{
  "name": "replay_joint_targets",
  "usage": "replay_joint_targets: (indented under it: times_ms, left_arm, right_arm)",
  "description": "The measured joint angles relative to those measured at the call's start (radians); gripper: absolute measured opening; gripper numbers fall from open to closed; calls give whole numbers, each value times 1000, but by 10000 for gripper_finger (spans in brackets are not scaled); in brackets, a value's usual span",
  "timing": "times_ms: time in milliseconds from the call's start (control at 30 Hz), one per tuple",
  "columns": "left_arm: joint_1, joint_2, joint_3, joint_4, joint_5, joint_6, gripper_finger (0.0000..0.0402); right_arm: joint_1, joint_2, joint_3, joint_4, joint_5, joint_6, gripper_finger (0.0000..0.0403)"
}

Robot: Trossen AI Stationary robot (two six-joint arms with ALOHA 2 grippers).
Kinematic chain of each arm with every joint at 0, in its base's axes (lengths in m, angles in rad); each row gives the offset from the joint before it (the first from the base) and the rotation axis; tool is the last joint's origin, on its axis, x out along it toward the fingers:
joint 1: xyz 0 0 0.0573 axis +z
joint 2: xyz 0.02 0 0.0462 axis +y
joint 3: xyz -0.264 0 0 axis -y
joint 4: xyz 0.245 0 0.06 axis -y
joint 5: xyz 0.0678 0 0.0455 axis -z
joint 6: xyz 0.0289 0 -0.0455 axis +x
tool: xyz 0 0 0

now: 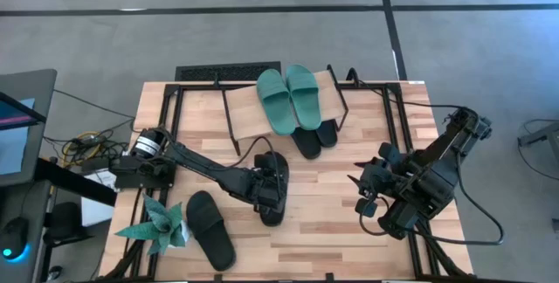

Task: Pick and place slides into the shelf
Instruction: Put the black slide under the shelf

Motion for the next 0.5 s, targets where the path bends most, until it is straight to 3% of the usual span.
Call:
replay_joint_targets:
  times_ms: [133, 500]
  left_arm:
    - [11, -2, 0, 2, -17, -41, 9]
    - [39, -2, 19, -6, -138, -222, 2]
  right_arm:
    - [0, 0, 0, 0, 0, 0, 154]
    - [0, 0, 0, -1, 0, -2, 154]
